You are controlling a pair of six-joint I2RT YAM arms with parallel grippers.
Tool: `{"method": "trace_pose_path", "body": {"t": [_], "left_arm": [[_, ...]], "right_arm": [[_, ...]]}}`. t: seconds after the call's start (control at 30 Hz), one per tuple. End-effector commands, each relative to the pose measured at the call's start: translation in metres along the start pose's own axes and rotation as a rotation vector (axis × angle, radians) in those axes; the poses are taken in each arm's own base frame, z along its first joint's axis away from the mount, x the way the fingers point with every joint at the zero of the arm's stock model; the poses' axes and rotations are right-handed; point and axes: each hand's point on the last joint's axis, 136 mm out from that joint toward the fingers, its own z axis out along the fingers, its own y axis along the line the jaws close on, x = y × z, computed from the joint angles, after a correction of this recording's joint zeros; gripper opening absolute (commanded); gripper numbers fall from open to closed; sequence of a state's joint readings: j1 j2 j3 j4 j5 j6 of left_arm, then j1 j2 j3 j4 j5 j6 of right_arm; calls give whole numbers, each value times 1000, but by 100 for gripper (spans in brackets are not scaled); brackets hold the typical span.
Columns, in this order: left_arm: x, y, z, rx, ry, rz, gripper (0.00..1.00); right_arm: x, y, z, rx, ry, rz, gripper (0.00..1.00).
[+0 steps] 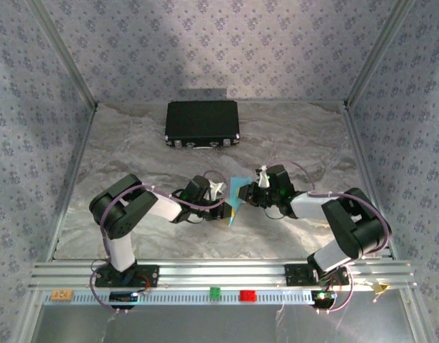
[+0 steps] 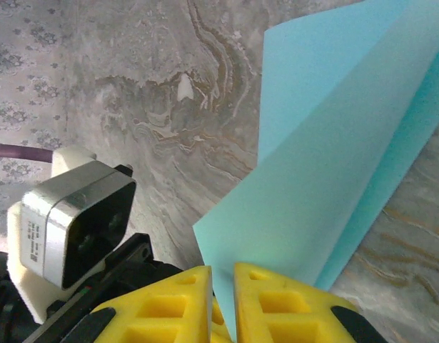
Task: Fold a paper plane with a square sheet of paper (pick it up from the middle)
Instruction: Fold the wing for the fifth time at the center of the table.
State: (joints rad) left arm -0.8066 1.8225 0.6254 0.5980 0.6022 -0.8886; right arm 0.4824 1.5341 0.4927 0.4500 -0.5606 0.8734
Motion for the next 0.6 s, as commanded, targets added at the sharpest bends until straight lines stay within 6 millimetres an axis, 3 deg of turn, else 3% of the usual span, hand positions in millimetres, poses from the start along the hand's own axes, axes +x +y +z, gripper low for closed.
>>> {"method": "trace_pose_path", "body": {"t": [0.0, 0.57], "left_arm": [[5, 12, -1, -3, 9, -63, 0], [4, 28, -1, 0, -10, -200, 0]], "right_arm": [[-6, 7, 5, -40, 9, -25, 16], [-11, 2, 16, -63, 41, -3, 15]]}}
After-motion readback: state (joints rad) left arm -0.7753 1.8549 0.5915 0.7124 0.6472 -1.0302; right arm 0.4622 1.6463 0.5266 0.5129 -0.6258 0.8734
